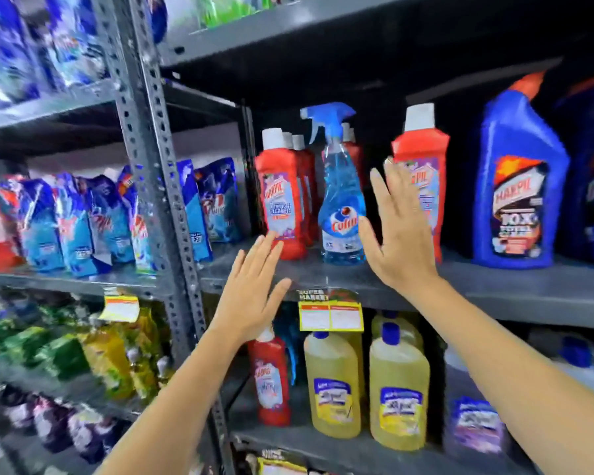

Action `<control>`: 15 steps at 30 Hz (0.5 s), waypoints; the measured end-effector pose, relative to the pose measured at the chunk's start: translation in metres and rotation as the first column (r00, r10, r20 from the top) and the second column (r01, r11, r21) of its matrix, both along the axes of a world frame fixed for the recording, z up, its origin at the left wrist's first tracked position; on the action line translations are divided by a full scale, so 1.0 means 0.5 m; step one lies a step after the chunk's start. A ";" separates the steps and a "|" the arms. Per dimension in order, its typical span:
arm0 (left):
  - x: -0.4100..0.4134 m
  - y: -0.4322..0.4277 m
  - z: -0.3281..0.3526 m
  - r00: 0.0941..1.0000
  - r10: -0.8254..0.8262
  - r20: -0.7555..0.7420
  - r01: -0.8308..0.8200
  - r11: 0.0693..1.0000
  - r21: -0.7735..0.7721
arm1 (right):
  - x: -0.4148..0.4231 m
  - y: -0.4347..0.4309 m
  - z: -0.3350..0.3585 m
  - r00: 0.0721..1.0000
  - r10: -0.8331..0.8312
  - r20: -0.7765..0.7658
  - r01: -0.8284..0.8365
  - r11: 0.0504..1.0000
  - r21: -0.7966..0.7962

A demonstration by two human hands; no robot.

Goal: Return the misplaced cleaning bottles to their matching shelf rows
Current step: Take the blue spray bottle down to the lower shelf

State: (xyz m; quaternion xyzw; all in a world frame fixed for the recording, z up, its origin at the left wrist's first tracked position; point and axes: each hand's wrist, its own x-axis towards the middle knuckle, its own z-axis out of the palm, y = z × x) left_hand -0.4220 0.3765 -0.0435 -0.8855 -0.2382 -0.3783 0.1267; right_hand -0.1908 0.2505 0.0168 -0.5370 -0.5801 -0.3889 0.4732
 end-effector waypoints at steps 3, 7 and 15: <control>-0.009 0.048 0.006 0.999 0.017 -0.049 -0.017 1.000 0.009 | -0.019 0.059 0.022 0.999 0.020 -0.037 -0.021 0.999 -0.024; -0.006 0.088 0.013 0.994 -0.063 -0.091 0.062 0.998 -0.014 | -0.022 0.108 0.033 0.997 -0.022 -0.079 0.018 0.998 -0.059; -0.011 0.116 -0.007 0.976 -0.168 -0.134 0.169 0.986 -0.010 | -0.029 0.128 0.037 0.948 0.008 -0.318 -0.056 0.988 -0.142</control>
